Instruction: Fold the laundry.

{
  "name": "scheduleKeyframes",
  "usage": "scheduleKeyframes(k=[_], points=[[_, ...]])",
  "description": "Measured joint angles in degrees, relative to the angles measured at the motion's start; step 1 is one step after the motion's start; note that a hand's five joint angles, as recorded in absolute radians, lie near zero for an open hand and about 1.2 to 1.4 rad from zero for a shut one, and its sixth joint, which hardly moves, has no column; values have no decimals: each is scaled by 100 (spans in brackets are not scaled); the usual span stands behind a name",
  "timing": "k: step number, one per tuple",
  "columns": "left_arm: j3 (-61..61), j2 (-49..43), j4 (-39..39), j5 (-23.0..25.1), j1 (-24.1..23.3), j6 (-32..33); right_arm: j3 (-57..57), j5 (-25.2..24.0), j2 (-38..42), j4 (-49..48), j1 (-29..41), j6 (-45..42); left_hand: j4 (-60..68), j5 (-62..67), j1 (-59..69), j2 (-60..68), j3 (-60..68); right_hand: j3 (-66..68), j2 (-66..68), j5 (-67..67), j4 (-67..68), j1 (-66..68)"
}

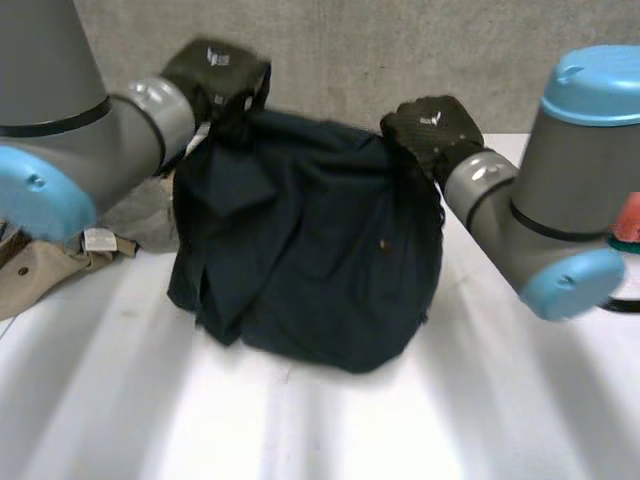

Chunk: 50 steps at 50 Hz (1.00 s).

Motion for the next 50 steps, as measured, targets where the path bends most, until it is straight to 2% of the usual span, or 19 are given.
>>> scheduleKeyframes(k=[5,11,15,19,30,36,37,40,41,44,50], points=[[648,-28,1264,321,6,-414,-724,399,303,-916,-61,274,16,0,0,3,1,0,0,0,0,0],[827,259,2341,490,6,-1361,-982,835,0,-2240,-91,470,16,-1,0,3,1,0,0,0,0,0],[565,340,2452,539,24,-1787,-613,868,-359,-2627,-57,408,16,0,0,3,1,0,0,13,0,0],[95,297,2260,581,44,-1873,-18,751,-594,-2494,-12,278,17,-1,0,3,1,0,0,14,0,0],[-1730,-62,1472,646,157,-1018,1636,570,-519,-1441,111,79,17,-1,-3,-3,1,0,0,14,0,0],[-2458,-385,1227,684,167,-293,2122,551,-69,-1184,236,55,-1391,-1261,-1233,-1436,-1338,-25,-16,-15,-41,-16],[-2573,-444,1165,689,159,-121,2199,557,82,-1116,278,36,-2838,-2709,-2822,-2876,-2830,-652,-632,-629,-694,-417],[-2785,-533,974,688,124,260,2254,568,288,-985,331,1,-4026,-3924,-3866,-3955,-3925,-1809,-1794,-1732,-1868,-1461],[-2844,-517,873,679,103,391,2245,567,322,-911,330,-9,-4362,-4256,-4142,-4275,-4249,-2577,-2576,-2635,-2653,-2207],[-2950,-398,648,630,59,592,2177,561,263,-747,270,-9,-4749,-4637,-4479,-4686,-4660,-3920,-3892,-4019,-3985,-3551],[-3249,200,422,361,78,557,1970,377,-170,-254,-33,-66,-5231,-5153,-4928,-5198,-5190,-4737,-4631,-4941,-4888,-4378]])
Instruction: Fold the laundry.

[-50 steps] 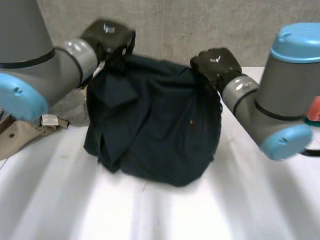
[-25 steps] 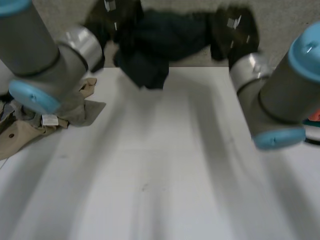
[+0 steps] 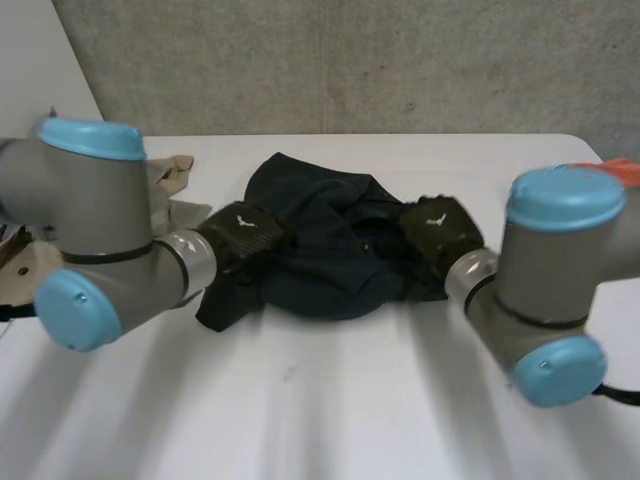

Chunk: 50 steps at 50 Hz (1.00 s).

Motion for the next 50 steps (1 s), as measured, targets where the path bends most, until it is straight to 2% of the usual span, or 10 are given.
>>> scheduleKeyframes(k=[5,11,23,35,39,41,42,43,45,50], points=[[-433,595,23,-283,102,-353,-210,-355,-211,599,-263,-275,-403,-297,-401,-370,-352,-411,-357,-323,-287,-338],[-1279,1296,171,-608,257,-1068,-681,-900,-207,1504,-602,-1116,-490,-297,-488,-492,-439,-418,-382,-336,-287,-338],[-2742,1696,799,-1164,497,-1950,-1299,-1257,436,2008,-813,-2631,-490,-297,-488,-492,-439,-418,-382,-299,-287,-338],[-2862,1108,1256,-862,803,-2180,-765,-1690,755,1547,-737,-3164,-490,-297,-488,-492,-439,-269,-342,-76,-207,-244],[-2723,914,1282,-782,815,-2175,-609,-1786,854,1165,-711,-3263,-490,-298,-488,-492,-439,260,152,502,314,272],[-2583,779,1300,-764,788,-2163,-541,-1786,956,829,-688,-3316,-482,-297,-487,-488,-438,2201,2169,2299,2253,2210],[-2516,723,1307,-768,767,-2156,-535,-1767,988,698,-679,-3320,-453,-290,-450,-457,-413,3530,3655,3720,3598,3420],[-2474,690,1312,-770,750,-2152,-535,-1752,1000,622,-677,-3310,-453,-290,-450,-457,-413,4074,4101,4248,4150,3799],[-2353,615,1324,-780,698,-2143,-542,-1709,1002,427,-671,-3231,-65,-6,-94,-95,-89,4637,4621,4810,4749,4350],[-2057,425,1341,-810,506,-2112,-467,-1647,747,57,-638,-2685,179,216,123,136,155,4716,4640,4939,4864,4387]])
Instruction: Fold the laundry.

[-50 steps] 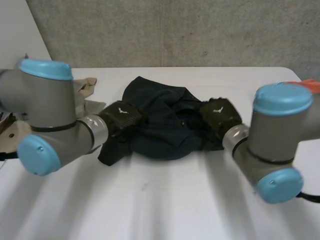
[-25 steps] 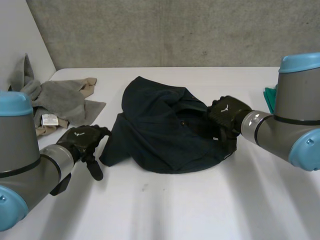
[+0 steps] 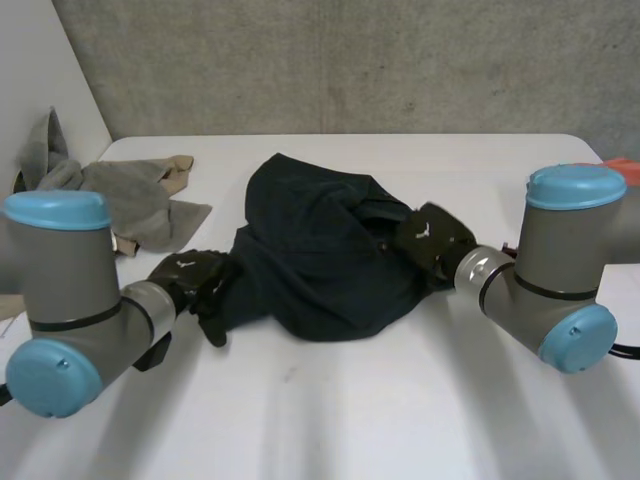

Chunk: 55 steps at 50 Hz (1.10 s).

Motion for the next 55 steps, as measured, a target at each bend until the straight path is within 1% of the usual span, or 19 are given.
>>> scheduleKeyframes(k=[2,4,5,6,7,9,12,15,20,25,29,34,38,43,44,46,51,52,55], points=[[135,-106,0,-18,-96,20,57,20,-199,-107,15,283,190,188,204,199,211,2,0,2,1,-6],[290,-236,-4,-53,-200,48,139,45,-473,-191,21,625,987,990,1135,1048,996,2,0,2,1,0],[372,-307,-8,-82,-252,64,182,58,-611,-220,17,789,1214,1218,1315,1214,1221,2,0,2,1,-5],[463,-382,-14,-122,-308,83,230,73,-761,-246,11,963,2728,2708,2965,2732,2727,2,0,2,1,0],[545,-448,-17,-166,-355,100,264,86,-862,-259,6,1083,3060,3036,3428,3059,3057,2,0,2,1,0],[698,-546,-32,-267,-443,133,353,128,-1082,-280,-10,1349,4618,4572,4813,4616,4597,2,0,2,1,0],[867,-586,-74,-424,-536,164,457,237,-1296,-283,-27,1618,5006,4844,4866,4960,4979,2,0,2,2,0],[1020,-458,-167,-608,-614,181,551,480,-1453,-263,-41,1785,5041,4843,4866,5006,5028,15,0,2,3,-5],[1096,283,-381,-684,-567,214,646,965,-1616,-201,-39,1806,5044,4844,4866,5026,5036,22,0,2,5,0],[1156,1371,-647,-465,-336,345,709,1276,-1930,-86,-45,1747,5046,4843,4866,5026,5038,22,0,2,7,0],[1326,2247,-842,-96,-75,476,746,1343,-2443,64,-88,1757,5046,4844,4866,5027,5039,22,0,2,8,0],[1598,2697,-1004,269,91,555,821,1285,-3009,194,-119,1865,5047,4844,4866,5043,5054,22,0,2,8,0],[1813,2531,-1140,374,103,614,858,1222,-3177,290,-134,1960,5047,4845,4866,5044,5054,22,0,2,10,0],[2132,1743,-1270,310,28,817,786,1193,-2873,454,-128,2007,5048,4843,4866,5044,5054,22,0,2,11,0],[2132,1743,-1270,310,28,817,786,1193,-2873,454,-128,2007,5048,4843,4866,5044,5054,22,0,2,11,0],[2421,1118,-1298,213,-40,1007,630,1202,-2454,522,-90,2007,5048,4843,4866,5044,5054,22,0,2,11,0],[3180,298,-1245,96,-100,1214,238,1266,-1843,369,-18,2042,5048,4843,4866,5044,5054,22,0,2,13,0],[3530,113,-1175,87,-101,1226,-50,1351,-1559,123,15,2103,5048,4843,4866,5044,5054,22,0,2,16,-5],[4240,-103,-935,116,-80,1145,-497,1527,-1261,-410,58,2254,5050,4844,4866,5044,5055,22,0,2,22,0]])
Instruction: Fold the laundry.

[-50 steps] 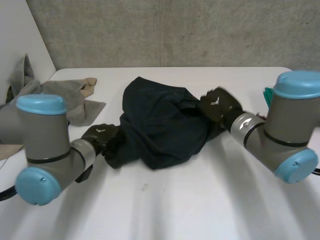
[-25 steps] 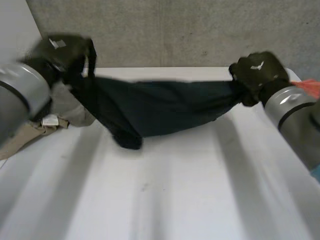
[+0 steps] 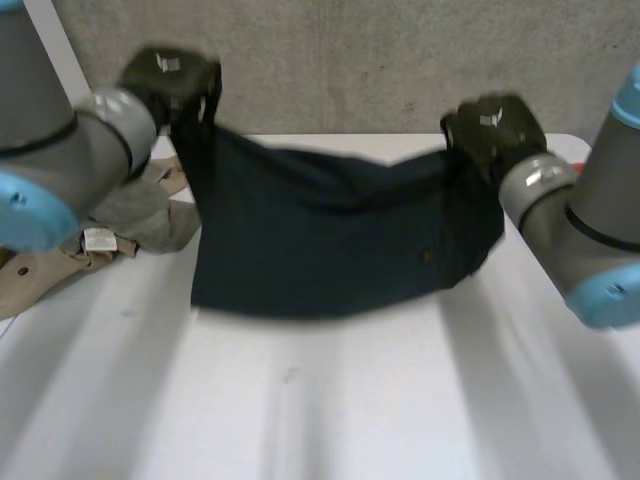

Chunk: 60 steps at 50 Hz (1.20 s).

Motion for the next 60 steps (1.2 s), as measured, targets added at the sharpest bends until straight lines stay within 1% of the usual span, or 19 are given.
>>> scheduleKeyframes(k=[1,2,3,8,10,13,17,25,29,34,37,38,39,41,42,44,50,53,60], points=[[0,0,0,0,0,0,0,0,0,0,0,0,0,0,0,0,0,0,0,0,0,0],[470,-15,291,56,30,-155,-316,169,115,-514,23,169,0,0,0,0,0,0,0,0,3,0],[715,2,486,95,51,-274,-413,233,137,-705,29,237,0,0,0,0,0,0,0,0,3,1],[1450,171,1351,301,112,-939,-893,661,60,-2214,46,841,0,0,0,0,0,0,0,0,4,1],[1539,210,1535,374,115,-1208,-945,761,-21,-2636,54,1036,0,-1,0,0,0,0,0,5,4,-5],[1383,204,1542,419,98,-1440,-887,802,-120,-2824,84,1166,0,0,-3,0,0,0,0,55,4,1],[817,180,1404,400,91,-1541,-658,757,-197,-2427,132,1123,0,0,-3,0,0,0,0,55,4,1],[-734,129,1210,406,168,-1272,246,509,-141,-805,217,879,2,0,-3,0,0,0,0,56,4,1],[-1691,-14,1181,558,135,-886,911,339,101,-228,267,708,2,0,-3,0,0,0,0,56,5,1],[-2484,-345,1177,718,42,-255,1429,260,514,-69,301,413,2,1,-3,0,0,-129,-105,-56,-177,-11],[-2749,-492,1132,710,-1,94,1547,248,665,-38,298,276,2,0,-3,0,0,-1385,-1376,-1324,-1402,-1063],[-2821,-512,1104,686,-12,204,1565,244,687,-16,292,241,-400,-326,-312,-389,-394,-1735,-1730,-1741,-1791,-1399],[-2885,-506,1069,648,-19,310,1574,240,686,19,279,218,-1055,-912,-1069,-1125,-1037,-2360,-2414,-2407,-2429,-2061],[-2970,-446,1012,574,-22,442,1567,228,627,99,243,206,-1237,-1084,-1266,-1308,-1307,-2913,-2921,-3020,-3015,-2593],[-3000,-411,990,544,-21,480,1561,223,597,132,228,208,-2573,-2367,-2598,-2577,-2512,-3055,-3014,-3168,-3160,-2697],[-3089,-268,938,452,-9,567,1520,191,450,266,156,216,-3315,-3120,-3203,-3258,-3250,-3394,-3311,-3524,-3488,-3023],[-3378,198,880,287,74,618,1382,-31,54,700,-83,192,-4019,-3824,-3803,-3926,-3931,-3738,-3704,-3883,-3823,-3347],[-3632,493,877,243,146,592,1272,-273,-88,994,-237,22,-4283,-4077,-4004,-4180,-4202,-3843,-3796,-3992,-3942,-3437],[-4141,848,888,216,229,467,1085,-826,-110,1393,-460,-840,-4729,-4548,-4476,-4651,-4669,-4165,-4119,-4385,-4356,-3833]])
